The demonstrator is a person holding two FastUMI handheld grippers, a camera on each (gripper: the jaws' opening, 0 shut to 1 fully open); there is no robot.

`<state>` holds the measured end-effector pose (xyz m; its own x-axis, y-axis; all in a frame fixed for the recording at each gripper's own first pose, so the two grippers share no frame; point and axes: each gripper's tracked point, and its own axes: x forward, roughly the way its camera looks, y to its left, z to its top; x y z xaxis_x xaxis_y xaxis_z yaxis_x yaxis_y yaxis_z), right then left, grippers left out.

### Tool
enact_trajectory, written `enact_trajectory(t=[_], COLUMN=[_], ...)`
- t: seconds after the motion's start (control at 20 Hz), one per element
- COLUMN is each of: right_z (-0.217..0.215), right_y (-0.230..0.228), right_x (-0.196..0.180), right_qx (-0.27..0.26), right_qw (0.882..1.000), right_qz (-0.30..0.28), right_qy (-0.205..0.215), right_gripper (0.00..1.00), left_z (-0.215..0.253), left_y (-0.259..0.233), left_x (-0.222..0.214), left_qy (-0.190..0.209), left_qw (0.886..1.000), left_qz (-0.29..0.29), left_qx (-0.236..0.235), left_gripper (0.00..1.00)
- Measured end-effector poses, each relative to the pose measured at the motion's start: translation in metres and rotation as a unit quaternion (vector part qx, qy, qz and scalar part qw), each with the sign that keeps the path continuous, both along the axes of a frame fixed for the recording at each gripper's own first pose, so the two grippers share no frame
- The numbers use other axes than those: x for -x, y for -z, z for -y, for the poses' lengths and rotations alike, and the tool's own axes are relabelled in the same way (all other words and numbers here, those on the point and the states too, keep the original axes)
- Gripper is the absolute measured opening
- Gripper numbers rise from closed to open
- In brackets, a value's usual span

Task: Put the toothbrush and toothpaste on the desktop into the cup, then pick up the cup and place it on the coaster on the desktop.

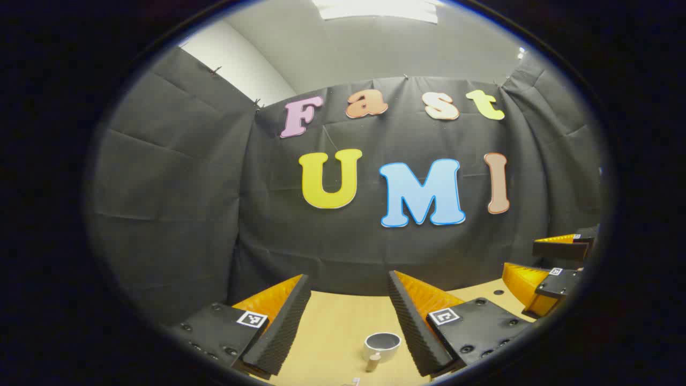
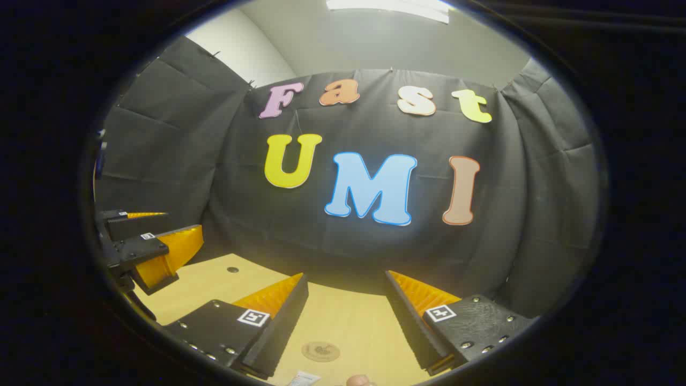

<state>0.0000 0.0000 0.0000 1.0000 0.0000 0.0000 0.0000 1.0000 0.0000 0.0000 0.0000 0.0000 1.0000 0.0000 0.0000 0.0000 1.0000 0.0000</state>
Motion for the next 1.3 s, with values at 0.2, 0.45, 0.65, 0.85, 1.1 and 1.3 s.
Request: enact_trajectory(t=[0.2, 0.45, 0.65, 0.85, 1.1, 1.3], right_z=[0.007, 0.010, 0.014, 0.011, 0.006, -0.012], right_y=[0.022, 0.047, 0.071, 0.112, 0.169, 0.215], right_x=[0.003, 0.007, 0.006, 0.013, 0.025, 0.038], right_qx=[0.012, -0.010, -0.026, -0.052, -0.101, -0.150], right_qw=[0.999, 0.997, 0.991, 0.975, 0.943, 0.907], right_qz=[-0.029, -0.077, -0.123, -0.213, -0.310, -0.388], right_qy=[0.013, 0.016, 0.034, 0.041, 0.067, 0.061], right_gripper=[0.90, 0.90, 0.90, 0.90, 0.90, 0.91], left_z=[0.008, 0.021, 0.035, 0.047, 0.045, 0.038], left_y=[0.026, 0.047, 0.061, 0.105, 0.183, 0.232], left_x=[-0.005, -0.015, -0.024, -0.030, -0.027, -0.016], left_qy=[0.004, 0.024, 0.053, 0.096, 0.140, 0.132], left_qw=[0.999, 0.996, 0.994, 0.982, 0.953, 0.926], left_qz=[-0.042, -0.080, -0.095, -0.161, -0.266, -0.354], left_qx=[-0.011, -0.003, -0.005, -0.004, -0.023, -0.021], left_gripper=[1.00, 1.00, 1.00, 1.00, 0.94, 0.94])
